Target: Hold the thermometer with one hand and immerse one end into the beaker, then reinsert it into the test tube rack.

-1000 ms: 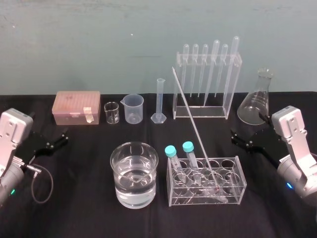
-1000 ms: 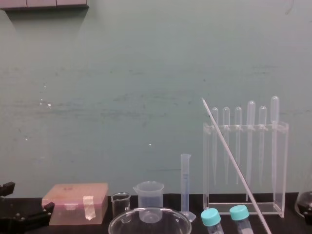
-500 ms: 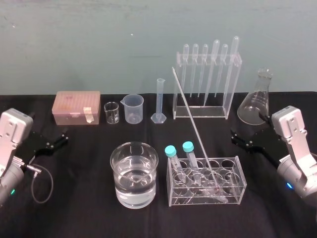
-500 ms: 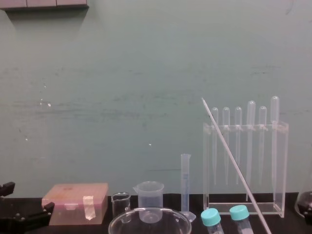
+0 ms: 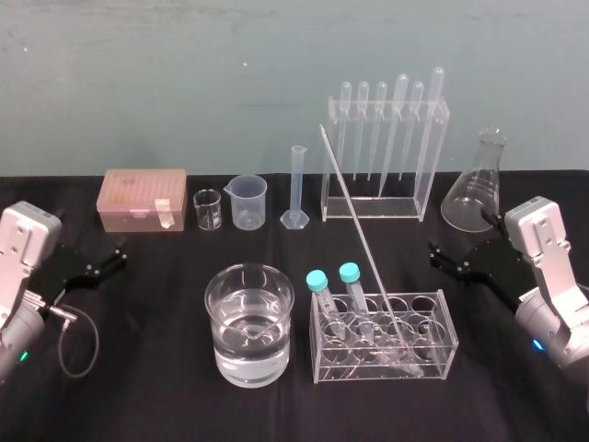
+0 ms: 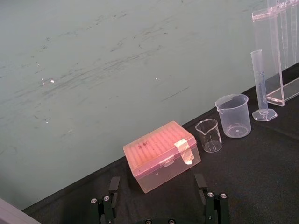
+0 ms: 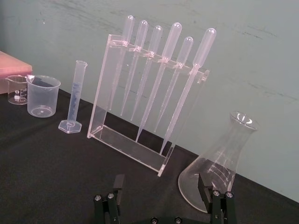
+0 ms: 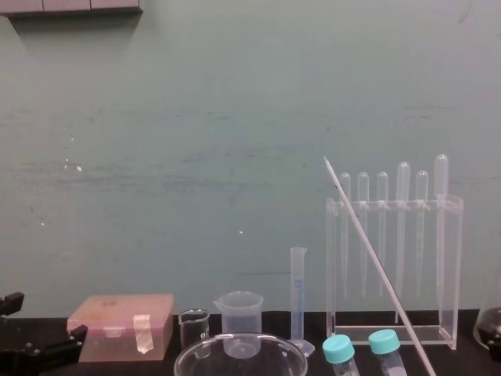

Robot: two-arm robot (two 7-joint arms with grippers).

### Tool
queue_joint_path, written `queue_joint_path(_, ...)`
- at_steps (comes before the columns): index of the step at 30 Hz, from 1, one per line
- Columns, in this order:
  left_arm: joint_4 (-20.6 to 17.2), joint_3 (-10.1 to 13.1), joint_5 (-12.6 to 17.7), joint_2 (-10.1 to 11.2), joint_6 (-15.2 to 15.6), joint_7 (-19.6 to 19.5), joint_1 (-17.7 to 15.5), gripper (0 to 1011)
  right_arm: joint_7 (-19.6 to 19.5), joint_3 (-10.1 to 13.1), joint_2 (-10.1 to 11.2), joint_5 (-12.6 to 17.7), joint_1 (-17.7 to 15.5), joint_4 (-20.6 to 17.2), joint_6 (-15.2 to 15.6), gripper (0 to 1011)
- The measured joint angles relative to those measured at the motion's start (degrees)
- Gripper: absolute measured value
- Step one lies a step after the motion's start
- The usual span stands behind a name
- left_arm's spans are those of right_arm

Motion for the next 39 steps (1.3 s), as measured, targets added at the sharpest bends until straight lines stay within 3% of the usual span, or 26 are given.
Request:
queue_joint_path(8,0.0,0.0,0.0,0.0,0.0,0.0,0.0,1008,0.4,0.1,0.0,0.1,0.0,0.0,0.2,1003)
queue_joint_path(11,0.0,0.0,0.0,0.0,0.0,0.0,0.0,1008,2.8,1.3,0.3,2.1,-0.1,-1.0,1.3,1003)
queue_joint_path(14,0.0,0.0,0.0,0.0,0.0,0.0,0.0,1008,6.9,3.8,0.7,7.7,-0.6,-3.0,2.8,1003)
queue_joint_path(16,0.0,0.0,0.0,0.0,0.0,0.0,0.0,1008,11.2,6.9,1.2,14.3,-1.4,-5.7,5.5,1003)
queue_joint_path(17,0.0,0.0,0.0,0.0,0.0,0.0,0.0,1008,11.2,6.9,1.2,14.3,-1.4,-5.7,5.5,1003)
queue_joint_path(19,0.0,0.0,0.0,0.0,0.0,0.0,0.0,1008,14.1,9.1,1.8,19.0,-1.9,-8.1,8.5,1003)
queue_joint_path(20,0.0,0.0,0.0,0.0,0.0,0.0,0.0,1008,14.1,9.1,1.8,19.0,-1.9,-8.1,8.5,1003)
queue_joint_path(22,0.0,0.0,0.0,0.0,0.0,0.0,0.0,1008,18.5,12.0,2.9,26.0,-2.2,-11.5,15.3,1003)
queue_joint_path(23,0.0,0.0,0.0,0.0,0.0,0.0,0.0,1008,18.5,12.0,2.9,26.0,-2.2,-11.5,15.3,1003)
queue_joint_path(24,0.0,0.0,0.0,0.0,0.0,0.0,0.0,1008,20.0,12.5,3.3,27.8,-2.1,-12.5,17.5,1003)
queue_joint_path(27,0.0,0.0,0.0,0.0,0.0,0.0,0.0,1008,23.3,12.3,4.5,30.7,-0.9,-13.9,21.3,1003)
queue_joint_path(32,0.0,0.0,0.0,0.0,0.0,0.0,0.0,1008,29.0,9.5,6.0,32.9,2.1,-14.9,24.2,1003)
queue_joint_path(33,0.0,0.0,0.0,0.0,0.0,0.0,0.0,1008,29.0,9.5,6.0,32.9,2.1,-14.9,24.2,1003)
queue_joint_path(39,0.0,0.0,0.0,0.0,0.0,0.0,0.0,1008,32.8,4.6,5.1,32.2,7.2,-13.0,25.0,1003)
